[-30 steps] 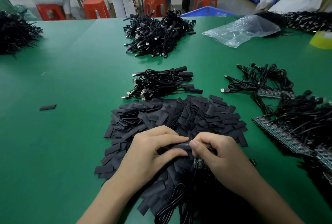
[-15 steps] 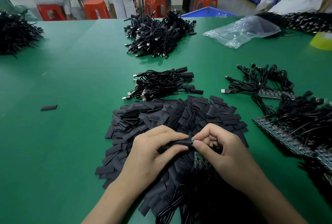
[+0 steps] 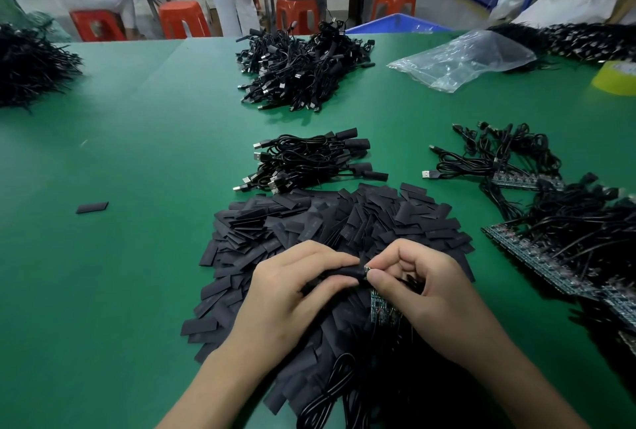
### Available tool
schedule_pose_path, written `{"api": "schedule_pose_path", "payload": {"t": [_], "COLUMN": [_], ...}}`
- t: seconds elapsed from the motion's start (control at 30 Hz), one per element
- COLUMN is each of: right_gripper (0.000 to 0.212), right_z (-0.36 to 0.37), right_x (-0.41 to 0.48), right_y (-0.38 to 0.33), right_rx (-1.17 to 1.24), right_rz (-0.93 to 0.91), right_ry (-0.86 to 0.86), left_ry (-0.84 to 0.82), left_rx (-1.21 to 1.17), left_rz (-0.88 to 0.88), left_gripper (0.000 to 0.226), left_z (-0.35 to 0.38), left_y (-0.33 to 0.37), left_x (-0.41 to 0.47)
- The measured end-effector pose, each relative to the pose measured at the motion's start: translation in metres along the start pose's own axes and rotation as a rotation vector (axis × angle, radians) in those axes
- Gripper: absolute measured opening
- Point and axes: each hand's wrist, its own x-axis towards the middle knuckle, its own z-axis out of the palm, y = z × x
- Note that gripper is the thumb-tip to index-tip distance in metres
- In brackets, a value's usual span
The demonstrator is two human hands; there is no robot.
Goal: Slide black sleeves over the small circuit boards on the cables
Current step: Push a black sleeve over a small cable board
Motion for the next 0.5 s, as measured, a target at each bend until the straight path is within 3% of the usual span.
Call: {"api": "schedule_pose_path", "payload": {"t": [0.33, 0.5], "right_gripper": [0.014, 0.013], "right_z": [0.0018, 0.0037], "right_x": [-0.0012, -0.0003], "right_y": [0.0019, 0.0021], "right_rx": [-0.011, -0.018], "right_rz": [0.004, -0.045], "right_ry": [0.012, 0.059], "left_ry": [-0.026, 0.066], "left_rx": [-0.047, -0.08], "left_rz": [0.002, -0.083], "left_gripper": [0.018, 0.019], "left_z": [0.0048, 0.0034], "left_y": [0.002, 0.0003], "left_x": [0.0003, 0.0025]}}
